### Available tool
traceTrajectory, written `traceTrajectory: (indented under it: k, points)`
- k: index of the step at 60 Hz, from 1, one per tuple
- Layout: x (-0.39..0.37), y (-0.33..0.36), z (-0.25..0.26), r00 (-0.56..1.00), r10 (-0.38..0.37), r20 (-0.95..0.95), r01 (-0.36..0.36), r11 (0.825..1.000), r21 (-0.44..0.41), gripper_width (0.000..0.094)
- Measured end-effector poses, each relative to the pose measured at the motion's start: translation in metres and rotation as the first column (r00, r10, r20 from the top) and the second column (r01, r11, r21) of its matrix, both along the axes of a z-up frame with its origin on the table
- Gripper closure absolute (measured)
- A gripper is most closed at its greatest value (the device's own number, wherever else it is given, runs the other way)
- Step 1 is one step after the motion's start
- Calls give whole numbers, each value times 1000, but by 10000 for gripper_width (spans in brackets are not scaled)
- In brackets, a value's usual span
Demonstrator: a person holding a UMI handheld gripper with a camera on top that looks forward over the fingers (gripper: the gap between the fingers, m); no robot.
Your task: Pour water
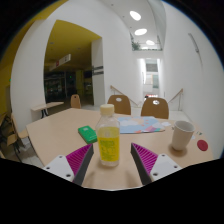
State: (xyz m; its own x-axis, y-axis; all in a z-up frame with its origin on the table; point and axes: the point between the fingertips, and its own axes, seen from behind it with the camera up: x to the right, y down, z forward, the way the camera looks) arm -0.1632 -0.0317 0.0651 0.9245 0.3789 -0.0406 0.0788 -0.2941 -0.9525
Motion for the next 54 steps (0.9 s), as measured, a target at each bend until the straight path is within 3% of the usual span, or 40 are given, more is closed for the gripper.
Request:
traceTrajectory:
  k: [7,11,12,24,29,35,41,46,54]
  points:
    - [-15,47,2,1000,-12,10,12,1000,3,141]
    - [-27,62,4,999,-26,38,25,998,49,296]
    - [-27,64,3,998,-32,51,29,998,46,407]
    - [-21,73,5,1000,-28,7,28,999,29,626]
    - [-19,86,0,996,-58,-63,59,998,8,633]
    - [-8,95,30,944,-85,-318,70,996,-56,632]
    - [21,105,83,763,-135,-632,72,990,-124,635]
    - [55,118,103,486,-199,-851,31,977,-211,635]
    - [95,121,97,77,-365,-928,-107,922,-372,636]
